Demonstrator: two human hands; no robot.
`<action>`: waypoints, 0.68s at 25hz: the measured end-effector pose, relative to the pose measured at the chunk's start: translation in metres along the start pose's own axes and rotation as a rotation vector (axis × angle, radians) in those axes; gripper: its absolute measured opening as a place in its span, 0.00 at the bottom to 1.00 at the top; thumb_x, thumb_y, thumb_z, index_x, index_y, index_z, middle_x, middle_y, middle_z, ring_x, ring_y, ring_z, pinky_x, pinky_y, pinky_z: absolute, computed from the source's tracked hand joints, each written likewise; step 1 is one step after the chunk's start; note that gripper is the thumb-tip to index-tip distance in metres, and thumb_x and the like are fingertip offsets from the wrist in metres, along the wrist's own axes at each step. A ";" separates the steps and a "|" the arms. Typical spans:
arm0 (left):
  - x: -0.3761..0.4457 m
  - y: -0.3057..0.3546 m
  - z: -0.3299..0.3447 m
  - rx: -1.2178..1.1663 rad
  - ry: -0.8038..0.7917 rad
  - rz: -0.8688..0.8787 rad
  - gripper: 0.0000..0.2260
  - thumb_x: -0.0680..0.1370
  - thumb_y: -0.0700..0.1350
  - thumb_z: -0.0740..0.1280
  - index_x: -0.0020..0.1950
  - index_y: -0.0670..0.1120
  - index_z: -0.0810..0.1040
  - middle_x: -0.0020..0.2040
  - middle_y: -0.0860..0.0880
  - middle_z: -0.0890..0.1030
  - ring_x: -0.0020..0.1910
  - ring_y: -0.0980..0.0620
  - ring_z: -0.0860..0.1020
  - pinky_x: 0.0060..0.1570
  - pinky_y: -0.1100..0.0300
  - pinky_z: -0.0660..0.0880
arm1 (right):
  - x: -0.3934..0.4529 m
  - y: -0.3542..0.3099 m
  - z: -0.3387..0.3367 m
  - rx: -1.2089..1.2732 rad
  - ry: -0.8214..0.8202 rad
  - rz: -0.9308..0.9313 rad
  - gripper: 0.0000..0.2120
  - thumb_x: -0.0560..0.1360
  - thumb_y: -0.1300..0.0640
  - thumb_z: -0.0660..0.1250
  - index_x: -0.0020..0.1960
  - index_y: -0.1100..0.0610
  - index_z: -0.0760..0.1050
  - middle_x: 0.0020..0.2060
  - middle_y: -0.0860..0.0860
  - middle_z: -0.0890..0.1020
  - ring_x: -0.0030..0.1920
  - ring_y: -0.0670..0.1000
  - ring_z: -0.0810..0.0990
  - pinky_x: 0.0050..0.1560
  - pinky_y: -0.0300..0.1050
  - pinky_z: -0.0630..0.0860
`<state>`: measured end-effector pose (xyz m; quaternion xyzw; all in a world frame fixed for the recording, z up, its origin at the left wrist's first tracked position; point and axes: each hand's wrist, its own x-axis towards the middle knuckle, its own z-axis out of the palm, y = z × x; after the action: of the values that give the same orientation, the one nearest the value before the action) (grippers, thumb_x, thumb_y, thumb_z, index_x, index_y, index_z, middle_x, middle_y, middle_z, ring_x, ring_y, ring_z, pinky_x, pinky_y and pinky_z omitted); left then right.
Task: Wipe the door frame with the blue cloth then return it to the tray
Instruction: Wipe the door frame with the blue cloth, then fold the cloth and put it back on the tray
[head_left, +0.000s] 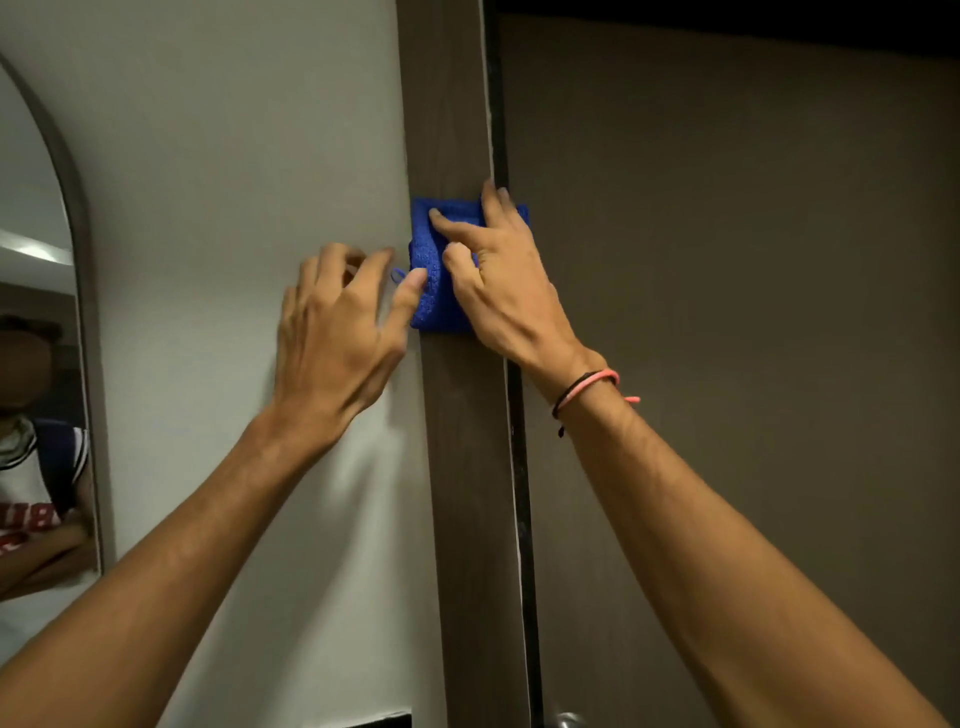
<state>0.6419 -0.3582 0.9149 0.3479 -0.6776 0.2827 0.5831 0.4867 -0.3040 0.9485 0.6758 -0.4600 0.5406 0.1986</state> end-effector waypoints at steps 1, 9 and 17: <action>0.005 0.010 -0.001 -0.095 -0.048 -0.023 0.28 0.84 0.62 0.58 0.72 0.43 0.78 0.62 0.39 0.80 0.60 0.40 0.79 0.56 0.46 0.76 | 0.000 0.000 -0.006 0.024 0.008 0.028 0.23 0.82 0.58 0.63 0.77 0.51 0.71 0.84 0.60 0.55 0.85 0.55 0.51 0.83 0.51 0.54; 0.008 0.066 -0.012 -0.330 -0.071 -0.148 0.20 0.78 0.50 0.76 0.67 0.42 0.81 0.54 0.41 0.86 0.51 0.43 0.84 0.57 0.51 0.80 | -0.027 0.023 -0.042 0.385 0.284 0.332 0.31 0.67 0.57 0.84 0.62 0.57 0.69 0.57 0.53 0.82 0.60 0.58 0.81 0.60 0.52 0.81; -0.004 0.225 0.042 -0.901 -0.378 -0.221 0.15 0.81 0.45 0.73 0.66 0.42 0.83 0.59 0.46 0.86 0.54 0.50 0.84 0.62 0.48 0.81 | -0.093 0.110 -0.185 0.472 0.376 0.419 0.27 0.68 0.64 0.83 0.60 0.62 0.73 0.57 0.60 0.85 0.56 0.58 0.86 0.59 0.62 0.84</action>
<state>0.4371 -0.2565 0.9090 0.1763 -0.7852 -0.1694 0.5689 0.2940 -0.1791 0.9005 0.4829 -0.4066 0.7756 0.0031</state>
